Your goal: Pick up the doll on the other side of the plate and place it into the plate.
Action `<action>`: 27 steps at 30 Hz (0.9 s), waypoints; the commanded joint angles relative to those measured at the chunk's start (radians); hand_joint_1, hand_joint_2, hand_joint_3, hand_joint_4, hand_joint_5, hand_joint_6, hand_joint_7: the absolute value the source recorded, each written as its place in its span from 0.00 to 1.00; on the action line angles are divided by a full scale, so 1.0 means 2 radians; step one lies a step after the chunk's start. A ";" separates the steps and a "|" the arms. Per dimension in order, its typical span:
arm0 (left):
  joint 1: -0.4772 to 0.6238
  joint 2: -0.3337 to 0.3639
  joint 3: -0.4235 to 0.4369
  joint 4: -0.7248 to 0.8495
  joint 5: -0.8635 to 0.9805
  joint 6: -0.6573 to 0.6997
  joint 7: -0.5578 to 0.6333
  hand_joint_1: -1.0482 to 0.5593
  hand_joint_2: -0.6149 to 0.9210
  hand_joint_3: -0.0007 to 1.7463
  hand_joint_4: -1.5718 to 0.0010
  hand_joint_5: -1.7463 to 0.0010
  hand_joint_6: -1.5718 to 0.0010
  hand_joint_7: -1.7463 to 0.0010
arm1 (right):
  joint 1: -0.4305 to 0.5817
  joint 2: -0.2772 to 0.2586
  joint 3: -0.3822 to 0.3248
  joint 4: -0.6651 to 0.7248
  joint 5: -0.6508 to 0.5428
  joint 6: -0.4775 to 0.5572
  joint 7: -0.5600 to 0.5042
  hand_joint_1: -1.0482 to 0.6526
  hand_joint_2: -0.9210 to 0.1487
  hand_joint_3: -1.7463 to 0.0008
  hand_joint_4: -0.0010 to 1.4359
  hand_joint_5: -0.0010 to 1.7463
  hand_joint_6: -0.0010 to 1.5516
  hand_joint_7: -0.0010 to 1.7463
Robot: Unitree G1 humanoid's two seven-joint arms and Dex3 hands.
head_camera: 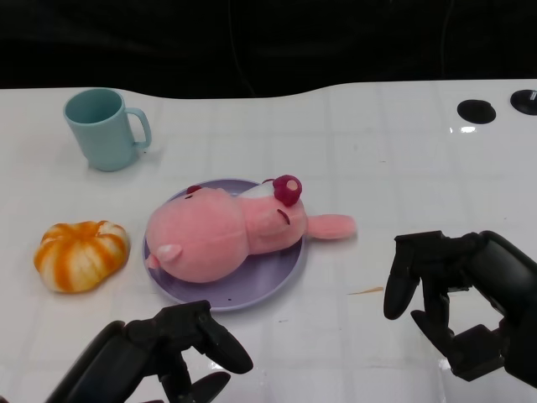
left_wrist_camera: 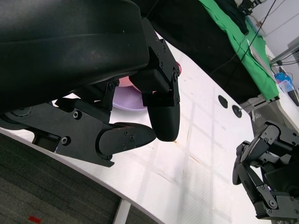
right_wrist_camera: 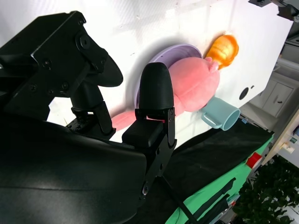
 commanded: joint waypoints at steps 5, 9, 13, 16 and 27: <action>0.005 -0.004 -0.001 0.014 -0.003 -0.020 0.006 0.50 0.98 0.27 0.58 0.03 0.59 0.40 | 0.001 -0.021 0.006 0.038 -0.016 -0.056 -0.005 0.63 0.64 0.15 0.60 1.00 0.50 0.86; 0.008 -0.006 -0.001 0.016 0.000 -0.025 0.006 0.50 0.98 0.26 0.58 0.03 0.58 0.41 | 0.002 -0.024 0.013 0.043 -0.036 -0.072 -0.009 0.61 0.64 0.16 0.64 1.00 0.50 0.86; 0.012 -0.009 -0.001 0.016 0.002 -0.028 0.007 0.50 0.98 0.26 0.58 0.03 0.58 0.41 | 0.003 -0.024 0.016 0.044 -0.042 -0.077 -0.010 0.62 0.63 0.18 0.65 1.00 0.50 0.84; 0.012 -0.011 -0.001 0.018 0.001 -0.031 0.008 0.51 0.98 0.26 0.59 0.03 0.58 0.40 | 0.001 -0.025 0.017 0.045 -0.048 -0.078 -0.011 0.62 0.64 0.19 0.65 1.00 0.51 0.83; 0.014 -0.009 0.004 0.015 0.001 -0.030 0.004 0.52 0.95 0.31 0.59 0.03 0.58 0.40 | -0.003 -0.024 0.016 0.034 -0.049 -0.055 -0.003 0.63 0.60 0.20 0.64 1.00 0.51 0.82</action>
